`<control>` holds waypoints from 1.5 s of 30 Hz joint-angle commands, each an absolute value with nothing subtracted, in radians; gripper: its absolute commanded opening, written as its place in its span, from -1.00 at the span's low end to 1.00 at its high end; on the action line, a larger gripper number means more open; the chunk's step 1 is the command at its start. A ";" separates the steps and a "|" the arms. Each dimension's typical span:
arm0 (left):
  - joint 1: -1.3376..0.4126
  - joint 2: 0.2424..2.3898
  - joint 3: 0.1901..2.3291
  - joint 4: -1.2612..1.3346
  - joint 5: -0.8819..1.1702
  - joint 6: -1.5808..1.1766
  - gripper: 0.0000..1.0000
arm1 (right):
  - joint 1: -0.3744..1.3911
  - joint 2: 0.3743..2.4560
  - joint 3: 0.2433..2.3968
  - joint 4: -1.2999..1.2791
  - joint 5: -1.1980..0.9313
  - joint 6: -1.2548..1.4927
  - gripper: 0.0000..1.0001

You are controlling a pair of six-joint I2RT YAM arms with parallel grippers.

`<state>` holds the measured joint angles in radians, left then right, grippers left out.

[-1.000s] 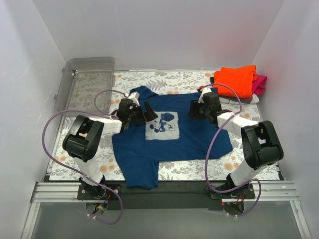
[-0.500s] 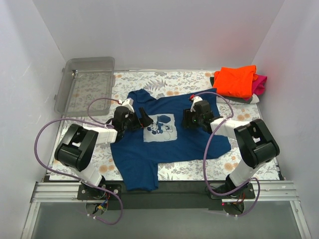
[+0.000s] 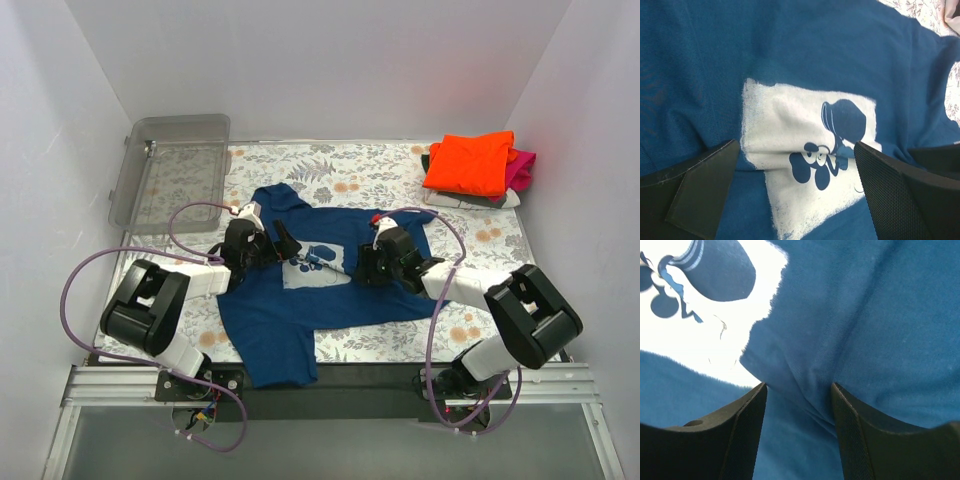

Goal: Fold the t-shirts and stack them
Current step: Flatten the tshirt out

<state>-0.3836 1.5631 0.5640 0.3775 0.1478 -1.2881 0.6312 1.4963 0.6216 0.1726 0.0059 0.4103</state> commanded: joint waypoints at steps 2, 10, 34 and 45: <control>-0.385 1.563 0.503 0.192 0.113 -1.278 0.88 | 0.646 1.442 0.540 -0.070 0.083 0.471 -0.02; -0.397 1.424 0.564 0.180 0.204 -1.258 0.88 | 0.646 1.318 0.662 -0.155 0.169 0.410 0.03; -0.376 1.907 1.252 0.015 -0.209 -1.144 0.51 | 0.644 1.042 0.666 -0.118 0.133 0.341 0.08; -0.357 2.010 1.295 0.006 -0.210 -1.137 0.36 | 0.644 1.025 0.618 -0.120 0.137 0.345 0.08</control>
